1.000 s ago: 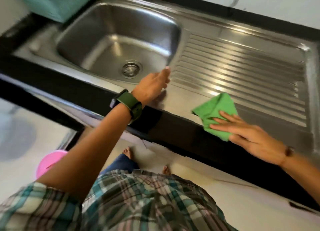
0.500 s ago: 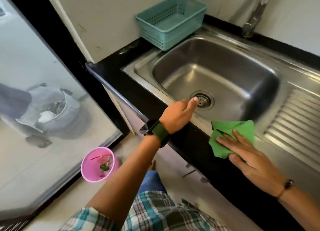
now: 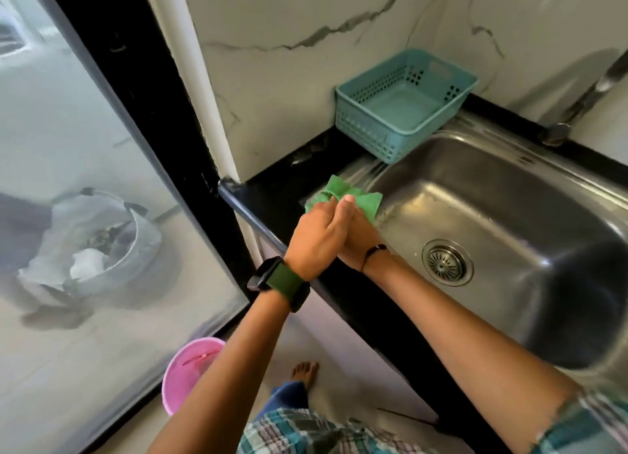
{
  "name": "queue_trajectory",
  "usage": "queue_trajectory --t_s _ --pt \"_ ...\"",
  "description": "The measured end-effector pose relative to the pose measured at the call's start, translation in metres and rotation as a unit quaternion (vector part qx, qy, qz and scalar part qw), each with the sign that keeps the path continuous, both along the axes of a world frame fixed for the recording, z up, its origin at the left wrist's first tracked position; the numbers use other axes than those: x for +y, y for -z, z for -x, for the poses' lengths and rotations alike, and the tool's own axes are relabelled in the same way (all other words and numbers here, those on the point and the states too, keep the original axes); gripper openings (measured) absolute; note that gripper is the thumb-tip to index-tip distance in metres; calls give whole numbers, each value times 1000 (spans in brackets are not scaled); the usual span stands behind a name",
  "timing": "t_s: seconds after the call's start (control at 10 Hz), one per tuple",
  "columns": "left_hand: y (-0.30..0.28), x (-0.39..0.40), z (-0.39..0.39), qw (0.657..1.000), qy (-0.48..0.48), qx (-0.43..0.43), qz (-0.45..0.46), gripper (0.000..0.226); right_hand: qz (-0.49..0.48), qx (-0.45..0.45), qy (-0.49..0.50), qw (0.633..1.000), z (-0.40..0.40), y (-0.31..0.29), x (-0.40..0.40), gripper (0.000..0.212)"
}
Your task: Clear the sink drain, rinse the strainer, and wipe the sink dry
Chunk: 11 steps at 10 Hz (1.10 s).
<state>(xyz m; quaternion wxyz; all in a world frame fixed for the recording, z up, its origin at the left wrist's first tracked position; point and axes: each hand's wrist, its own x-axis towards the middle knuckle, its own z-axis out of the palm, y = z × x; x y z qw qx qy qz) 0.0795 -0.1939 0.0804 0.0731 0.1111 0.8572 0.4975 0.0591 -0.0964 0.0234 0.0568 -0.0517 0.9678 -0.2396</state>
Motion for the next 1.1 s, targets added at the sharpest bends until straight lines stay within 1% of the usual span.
queue_trajectory --t_s 0.1,0.2,0.3,0.4,0.5,0.6,0.7,0.8,0.9,1.0,1.1 --pt "-3 -17 19 998 -13 47 -28 41 101 49 98 989 18 -10 -4 30" --pt "-8 -30 35 992 -44 86 -79 30 262 74 248 930 33 -38 10 20" --pt "-13 -31 51 989 -53 80 -111 25 398 98 336 848 43 -81 33 21" --pt "-21 -15 67 985 -61 27 -157 23 537 72 371 754 51 -128 57 24" --pt "-27 5 77 978 -49 -16 -202 19 609 53 363 703 64 -167 84 20" --pt "-30 20 84 974 -24 -10 -225 17 632 82 340 691 87 -195 100 21" --pt "-31 34 90 969 -11 -25 -247 19 567 190 320 735 125 -205 103 26" --pt "-32 41 93 970 -10 -40 -239 21 368 211 335 842 165 -188 95 23" --pt "-31 40 97 967 -15 -52 -248 21 138 105 283 943 193 -144 88 26" --pt "-28 37 104 964 -24 -51 -259 22 -60 -63 167 982 198 -108 77 30" --pt "-23 38 104 960 -45 -63 -268 22 -37 -72 169 982 199 -105 77 21"
